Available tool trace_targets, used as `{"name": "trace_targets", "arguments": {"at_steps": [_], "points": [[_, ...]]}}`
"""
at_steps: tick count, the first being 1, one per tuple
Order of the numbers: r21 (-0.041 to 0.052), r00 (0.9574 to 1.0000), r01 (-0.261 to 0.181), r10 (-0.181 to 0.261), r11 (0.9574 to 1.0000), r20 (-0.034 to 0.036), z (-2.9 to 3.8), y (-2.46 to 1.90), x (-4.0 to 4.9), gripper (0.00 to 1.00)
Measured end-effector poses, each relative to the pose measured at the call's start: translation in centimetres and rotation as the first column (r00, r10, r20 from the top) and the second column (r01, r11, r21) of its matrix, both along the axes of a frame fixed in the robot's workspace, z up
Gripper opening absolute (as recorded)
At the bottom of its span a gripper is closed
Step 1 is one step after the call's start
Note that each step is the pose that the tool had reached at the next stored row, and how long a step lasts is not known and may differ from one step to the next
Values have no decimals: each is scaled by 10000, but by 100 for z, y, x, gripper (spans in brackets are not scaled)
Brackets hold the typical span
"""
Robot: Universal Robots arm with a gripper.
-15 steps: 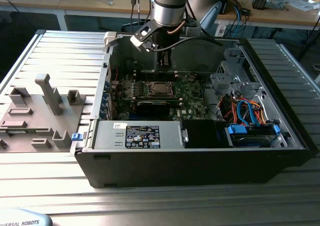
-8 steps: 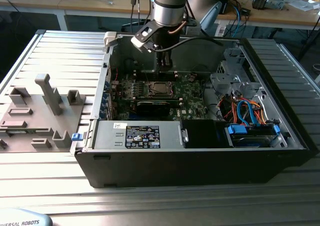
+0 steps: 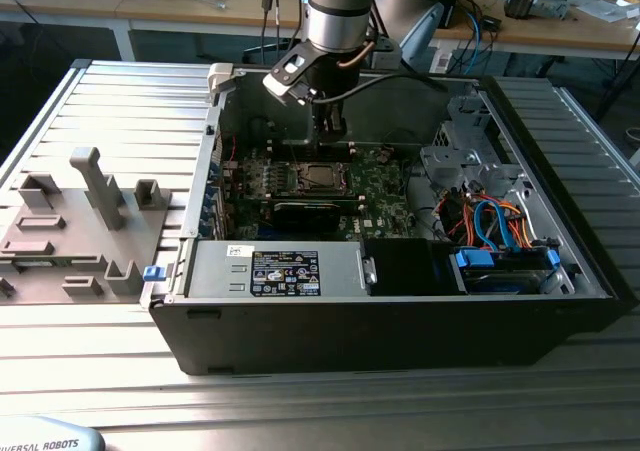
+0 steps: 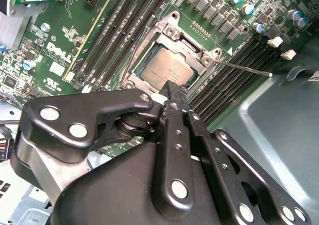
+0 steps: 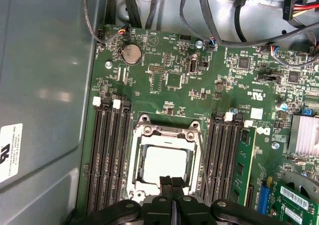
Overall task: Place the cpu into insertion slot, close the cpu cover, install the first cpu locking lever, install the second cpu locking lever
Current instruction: 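Install the first cpu locking lever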
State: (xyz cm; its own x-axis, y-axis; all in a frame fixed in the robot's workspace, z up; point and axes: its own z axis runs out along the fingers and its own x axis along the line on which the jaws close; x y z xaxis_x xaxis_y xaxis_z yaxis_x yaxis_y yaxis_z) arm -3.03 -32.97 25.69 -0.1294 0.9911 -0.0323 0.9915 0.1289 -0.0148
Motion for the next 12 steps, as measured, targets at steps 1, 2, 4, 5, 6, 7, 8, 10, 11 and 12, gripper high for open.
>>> {"name": "trace_targets", "arguments": {"at_steps": [1, 2, 4, 5, 6, 7, 8, 10, 11, 12], "points": [[-4, 10000, -54, 54, 10000, 0, 0, 0, 0, 11], [-9, 9999, -109, 109, 9999, 0, 0, 0, 0, 11], [-10, 9998, -201, 201, 9998, 0, 0, 0, 0, 11], [-12, 9997, -248, 248, 9997, 0, 0, 0, 0, 11], [-16, 9996, -274, 274, 9996, 0, -1, 0, 0, 11], [-17, 9995, -308, 308, 9995, 0, -1, 0, 0, 11], [-17, 9993, -361, 361, 9993, -1, -1, 0, 0, 11], [-17, 9990, -455, 455, 9990, 0, -1, 0, 0, 11], [-17, 9984, -561, 561, 9984, 0, -1, 0, 0, 11], [-17, 9979, -641, 641, 9979, 0, -1, 0, 0, 11]]}}
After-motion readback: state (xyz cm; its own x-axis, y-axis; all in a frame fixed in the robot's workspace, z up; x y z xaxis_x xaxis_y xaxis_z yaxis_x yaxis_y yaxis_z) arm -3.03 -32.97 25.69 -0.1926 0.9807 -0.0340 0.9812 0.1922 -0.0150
